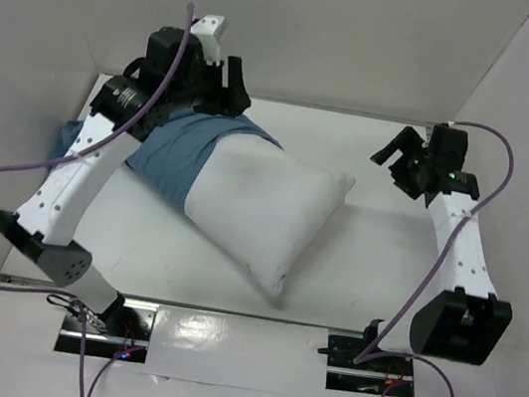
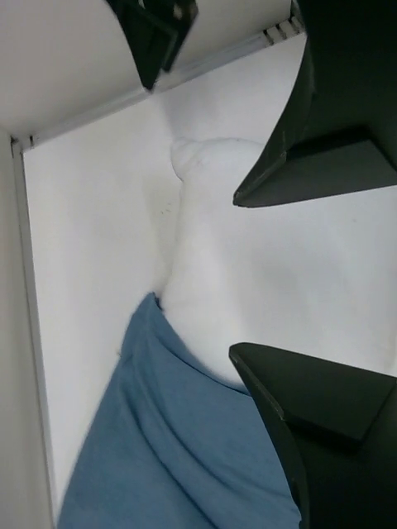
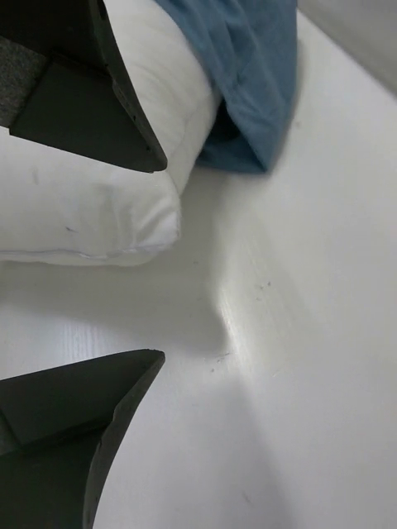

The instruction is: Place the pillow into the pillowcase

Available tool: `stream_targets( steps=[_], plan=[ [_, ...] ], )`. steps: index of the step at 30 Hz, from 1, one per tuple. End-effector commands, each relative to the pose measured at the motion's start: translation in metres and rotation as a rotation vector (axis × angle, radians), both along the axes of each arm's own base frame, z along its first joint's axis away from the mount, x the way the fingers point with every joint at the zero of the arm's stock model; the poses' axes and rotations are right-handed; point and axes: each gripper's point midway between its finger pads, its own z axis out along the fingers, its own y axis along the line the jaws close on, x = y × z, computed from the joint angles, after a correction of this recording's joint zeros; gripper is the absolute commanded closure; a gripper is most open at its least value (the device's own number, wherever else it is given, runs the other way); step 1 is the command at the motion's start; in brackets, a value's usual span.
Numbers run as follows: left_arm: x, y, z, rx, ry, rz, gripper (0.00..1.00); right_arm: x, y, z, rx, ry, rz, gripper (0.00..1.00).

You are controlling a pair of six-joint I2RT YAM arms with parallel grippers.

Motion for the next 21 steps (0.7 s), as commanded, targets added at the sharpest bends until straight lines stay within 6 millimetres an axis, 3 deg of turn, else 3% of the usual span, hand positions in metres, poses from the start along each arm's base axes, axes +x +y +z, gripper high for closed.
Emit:
stream_targets(
  steps=[1, 2, 3, 5, 11, 16, 21],
  plan=[
    [0.0, 0.035, -0.07, 0.209, 0.108, 0.177, 0.2, -0.021, 0.022, 0.034, 0.024, -0.139, 0.165, 0.05],
    [-0.002, 0.04, -0.075, 0.223, 0.107, 0.2, 0.19, -0.028, 0.028, 0.033, 0.03, -0.142, 0.208, 0.05],
    [-0.004, 0.047, -0.093, 0.257, 0.134, 0.221, 0.18, -0.036, 0.034, 0.029, 0.051, -0.131, 0.245, 0.05],
    [0.0, 0.059, -0.102, 0.293, 0.124, 0.284, 0.16, -0.06, 0.059, 0.02, 0.108, -0.131, 0.359, 0.04],
    [0.013, 0.065, -0.147, 0.386, 0.189, 0.304, 0.14, -0.115, 0.109, -0.007, 0.186, -0.042, 0.554, 0.01],
    [0.029, 0.078, -0.171, 0.424, 0.235, 0.349, 0.18, -0.135, 0.136, -0.023, 0.249, 0.003, 0.603, 0.0],
    [0.035, 0.089, -0.185, 0.438, 0.279, 0.366, 0.33, -0.145, 0.159, -0.032, 0.271, 0.032, 0.667, 0.0]
  ],
)
